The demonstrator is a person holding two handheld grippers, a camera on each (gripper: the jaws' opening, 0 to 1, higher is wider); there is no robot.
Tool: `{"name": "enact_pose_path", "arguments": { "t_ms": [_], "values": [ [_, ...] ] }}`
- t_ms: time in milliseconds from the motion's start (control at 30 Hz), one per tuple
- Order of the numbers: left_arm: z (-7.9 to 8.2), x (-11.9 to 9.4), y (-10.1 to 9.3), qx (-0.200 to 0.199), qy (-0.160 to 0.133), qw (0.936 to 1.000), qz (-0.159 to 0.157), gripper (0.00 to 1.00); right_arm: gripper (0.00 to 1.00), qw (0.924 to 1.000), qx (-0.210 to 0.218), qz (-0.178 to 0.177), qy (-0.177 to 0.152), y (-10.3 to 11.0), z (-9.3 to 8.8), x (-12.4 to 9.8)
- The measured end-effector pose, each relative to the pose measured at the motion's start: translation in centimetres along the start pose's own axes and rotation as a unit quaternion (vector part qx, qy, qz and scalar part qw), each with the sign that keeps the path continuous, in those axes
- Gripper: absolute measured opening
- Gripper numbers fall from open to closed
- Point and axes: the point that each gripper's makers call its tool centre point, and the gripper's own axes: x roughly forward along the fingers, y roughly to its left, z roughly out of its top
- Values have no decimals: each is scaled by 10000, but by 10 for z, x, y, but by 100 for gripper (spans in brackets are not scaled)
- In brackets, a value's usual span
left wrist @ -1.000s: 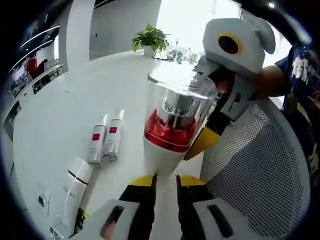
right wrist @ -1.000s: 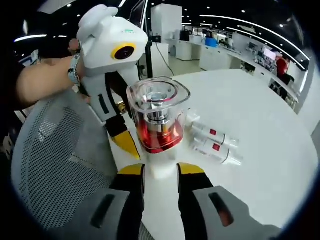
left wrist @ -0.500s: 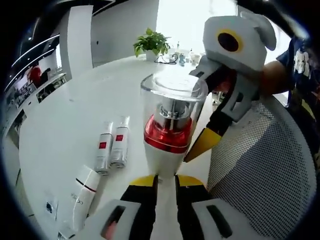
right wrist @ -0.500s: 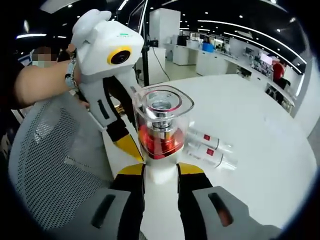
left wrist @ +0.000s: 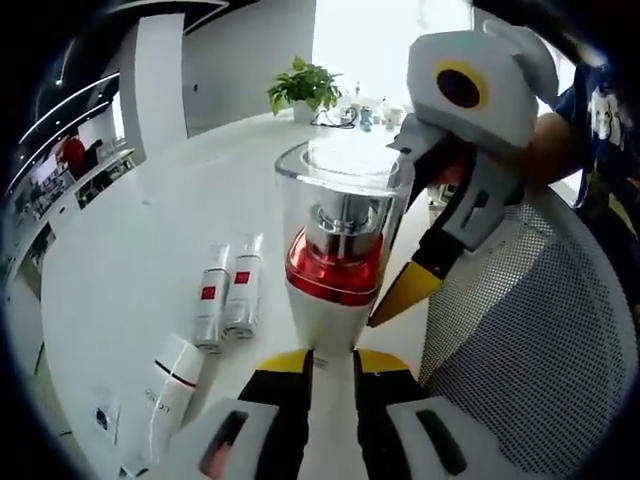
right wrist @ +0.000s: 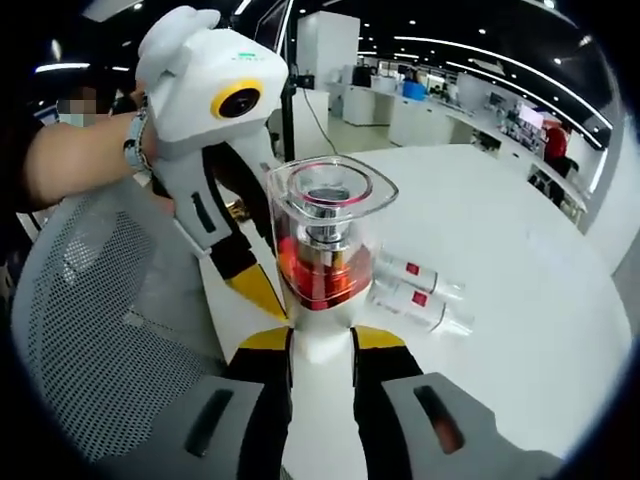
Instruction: Arrange the skincare products in the storage area until every visible bottle or jar stands upright without overlapping.
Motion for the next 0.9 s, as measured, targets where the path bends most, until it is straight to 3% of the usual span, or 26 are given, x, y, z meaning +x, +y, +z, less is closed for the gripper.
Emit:
{"name": "enact_pose_path", "arguments": {
  "t_ms": [433, 900],
  "values": [
    [2, -2, 4, 448, 121, 9985, 299, 18, 18, 9999, -68, -99, 81, -1, -2, 4],
    [5, -2, 12, 526, 111, 9969, 570, 19, 15, 9995, -171, -248, -59, -6, 3, 3]
  ]
}}
